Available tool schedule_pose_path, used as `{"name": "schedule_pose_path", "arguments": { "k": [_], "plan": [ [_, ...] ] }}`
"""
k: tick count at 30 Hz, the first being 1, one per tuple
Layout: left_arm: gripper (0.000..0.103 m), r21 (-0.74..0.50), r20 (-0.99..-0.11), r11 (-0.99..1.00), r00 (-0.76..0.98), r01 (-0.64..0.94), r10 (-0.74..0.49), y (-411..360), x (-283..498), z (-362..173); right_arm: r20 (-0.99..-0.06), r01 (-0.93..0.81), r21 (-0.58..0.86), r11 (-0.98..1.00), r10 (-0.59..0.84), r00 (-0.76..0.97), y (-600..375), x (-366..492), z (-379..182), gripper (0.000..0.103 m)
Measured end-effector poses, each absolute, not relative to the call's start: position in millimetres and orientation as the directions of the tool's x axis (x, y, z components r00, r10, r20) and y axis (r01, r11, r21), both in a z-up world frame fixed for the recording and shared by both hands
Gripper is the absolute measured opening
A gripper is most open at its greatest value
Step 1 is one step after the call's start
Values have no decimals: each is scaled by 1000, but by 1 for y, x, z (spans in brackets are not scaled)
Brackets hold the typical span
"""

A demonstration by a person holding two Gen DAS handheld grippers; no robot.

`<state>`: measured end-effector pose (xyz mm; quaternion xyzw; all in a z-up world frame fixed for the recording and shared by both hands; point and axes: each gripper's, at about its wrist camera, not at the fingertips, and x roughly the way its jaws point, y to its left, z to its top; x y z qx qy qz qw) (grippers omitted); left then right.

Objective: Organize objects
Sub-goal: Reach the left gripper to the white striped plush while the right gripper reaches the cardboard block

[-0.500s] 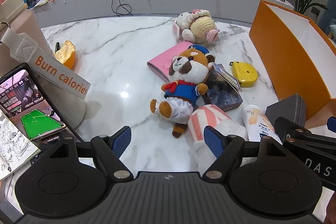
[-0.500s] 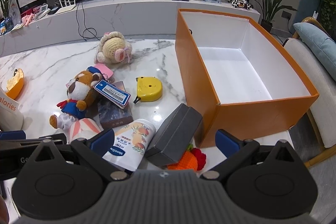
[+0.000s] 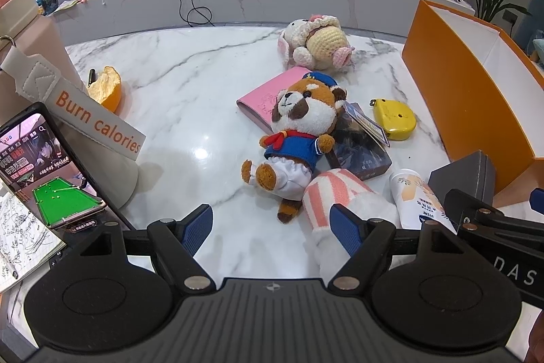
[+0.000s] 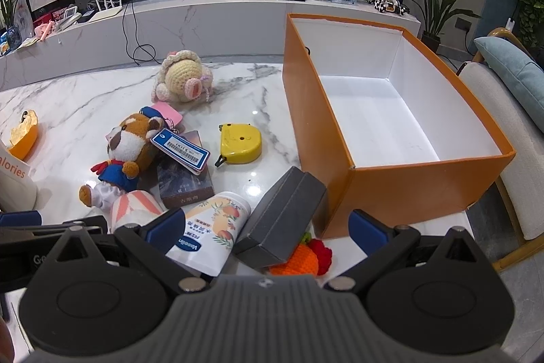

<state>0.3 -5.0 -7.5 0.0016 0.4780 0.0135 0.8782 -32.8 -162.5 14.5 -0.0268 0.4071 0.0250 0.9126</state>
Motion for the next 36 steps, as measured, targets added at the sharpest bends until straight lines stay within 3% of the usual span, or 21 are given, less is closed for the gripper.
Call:
{"name": "schedule_pose_path", "arguments": {
  "k": [10, 25, 36],
  "plan": [
    [92, -10, -828, 1000, 560, 22, -21, -9, -2, -1, -740, -90, -18, 996, 48, 671, -171, -33, 18, 102],
    [97, -35, -829, 991, 550, 133, -103, -30, -11, -13, -774, -261, -38, 965, 136, 619, -199, -55, 11, 102],
    [98, -95, -836, 980, 520, 173, -173, -43, -8, -23, -829, -387, -106, 916, 134, 543, -181, -68, -21, 102]
  ]
}}
